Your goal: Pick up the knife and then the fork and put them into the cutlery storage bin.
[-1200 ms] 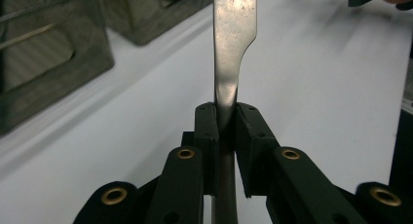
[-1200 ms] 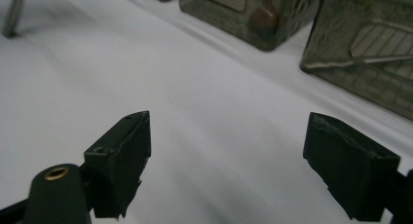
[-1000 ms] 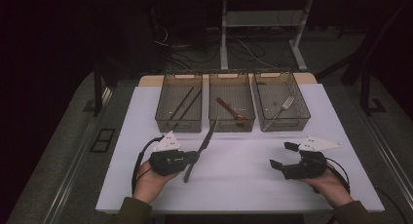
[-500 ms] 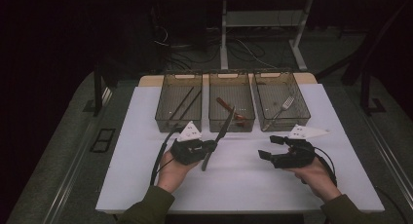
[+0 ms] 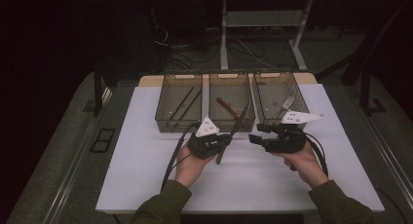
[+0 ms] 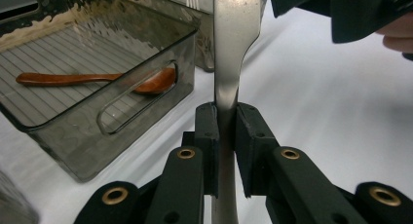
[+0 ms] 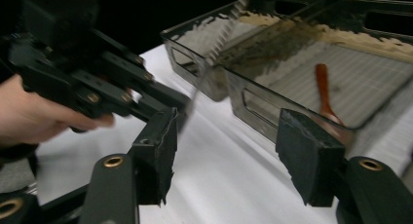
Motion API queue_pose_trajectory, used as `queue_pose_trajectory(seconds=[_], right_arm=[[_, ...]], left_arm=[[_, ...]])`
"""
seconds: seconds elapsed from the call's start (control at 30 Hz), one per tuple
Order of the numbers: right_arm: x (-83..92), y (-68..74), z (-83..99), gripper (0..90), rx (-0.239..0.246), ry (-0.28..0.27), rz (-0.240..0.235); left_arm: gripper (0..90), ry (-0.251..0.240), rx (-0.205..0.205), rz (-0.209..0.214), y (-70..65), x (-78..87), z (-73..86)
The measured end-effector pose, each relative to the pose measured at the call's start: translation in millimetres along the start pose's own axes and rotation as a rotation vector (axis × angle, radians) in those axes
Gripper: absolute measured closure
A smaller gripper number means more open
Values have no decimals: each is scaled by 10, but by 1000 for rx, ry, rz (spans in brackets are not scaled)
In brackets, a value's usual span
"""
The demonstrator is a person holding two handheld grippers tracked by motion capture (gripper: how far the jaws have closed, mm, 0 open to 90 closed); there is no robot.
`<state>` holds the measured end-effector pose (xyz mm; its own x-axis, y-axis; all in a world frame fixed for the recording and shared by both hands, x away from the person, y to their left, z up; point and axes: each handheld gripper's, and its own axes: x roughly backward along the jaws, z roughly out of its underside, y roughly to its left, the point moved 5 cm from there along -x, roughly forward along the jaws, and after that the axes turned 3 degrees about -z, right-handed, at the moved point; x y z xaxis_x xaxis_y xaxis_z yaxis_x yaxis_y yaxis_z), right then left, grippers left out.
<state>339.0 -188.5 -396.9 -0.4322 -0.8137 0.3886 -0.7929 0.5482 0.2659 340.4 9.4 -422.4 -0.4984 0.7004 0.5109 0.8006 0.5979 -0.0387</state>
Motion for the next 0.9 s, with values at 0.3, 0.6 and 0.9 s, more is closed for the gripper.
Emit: queue_pose_trajectory(seconds=[0.3, 0.6, 0.9], right_arm=[[-240, 75, -66, 528, -34, 25, -59], [-391, 131, -134, 745, -47, 36, -85], [-398, 126, -149, 823, -58, 20, -100]], left_arm=[[794, -33, -6, -7, -88, -9, -16], [793, -54, -13, -9, -128, 1, -33], [792, -63, -6, 4, -128, 11, -38]])
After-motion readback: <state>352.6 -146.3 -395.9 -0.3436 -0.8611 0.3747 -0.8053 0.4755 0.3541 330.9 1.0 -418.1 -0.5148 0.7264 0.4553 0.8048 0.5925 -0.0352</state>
